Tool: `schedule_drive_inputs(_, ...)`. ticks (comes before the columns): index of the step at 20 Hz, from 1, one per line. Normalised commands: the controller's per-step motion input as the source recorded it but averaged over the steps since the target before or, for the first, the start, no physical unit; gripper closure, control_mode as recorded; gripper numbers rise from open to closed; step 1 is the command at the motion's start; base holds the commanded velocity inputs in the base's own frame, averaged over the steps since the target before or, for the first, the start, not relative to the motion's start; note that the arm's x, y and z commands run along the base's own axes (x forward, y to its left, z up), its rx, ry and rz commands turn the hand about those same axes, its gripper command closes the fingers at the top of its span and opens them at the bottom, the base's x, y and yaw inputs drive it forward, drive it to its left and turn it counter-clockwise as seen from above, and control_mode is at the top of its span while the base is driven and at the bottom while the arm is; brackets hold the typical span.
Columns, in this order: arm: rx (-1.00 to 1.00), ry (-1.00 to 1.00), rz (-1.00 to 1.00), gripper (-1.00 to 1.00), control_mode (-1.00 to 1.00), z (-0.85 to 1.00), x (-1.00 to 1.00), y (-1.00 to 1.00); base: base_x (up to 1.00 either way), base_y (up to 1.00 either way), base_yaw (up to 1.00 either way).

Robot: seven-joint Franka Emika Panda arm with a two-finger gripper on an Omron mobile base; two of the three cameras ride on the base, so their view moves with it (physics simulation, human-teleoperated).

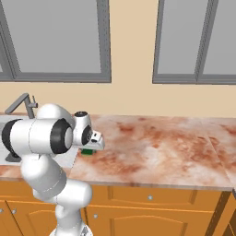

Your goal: Restock the sink supplies by placing the sponge and soap dispenser on the counter and next to the sink. Make sure the soap dispenser is upright.

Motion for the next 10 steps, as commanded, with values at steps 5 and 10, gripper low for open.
schedule_drive_inputs(5, 0.0, 0.0, 0.0, -1.0, -1.0, 0.17, -0.08, 0.0, 0.0, 0.0, 0.0)
schedule_drive_inputs(10, 0.0, -0.04, -0.02, -1.0, -1.0, 0.45, -0.15, 0.0, 0.0, 0.0, 0.0)
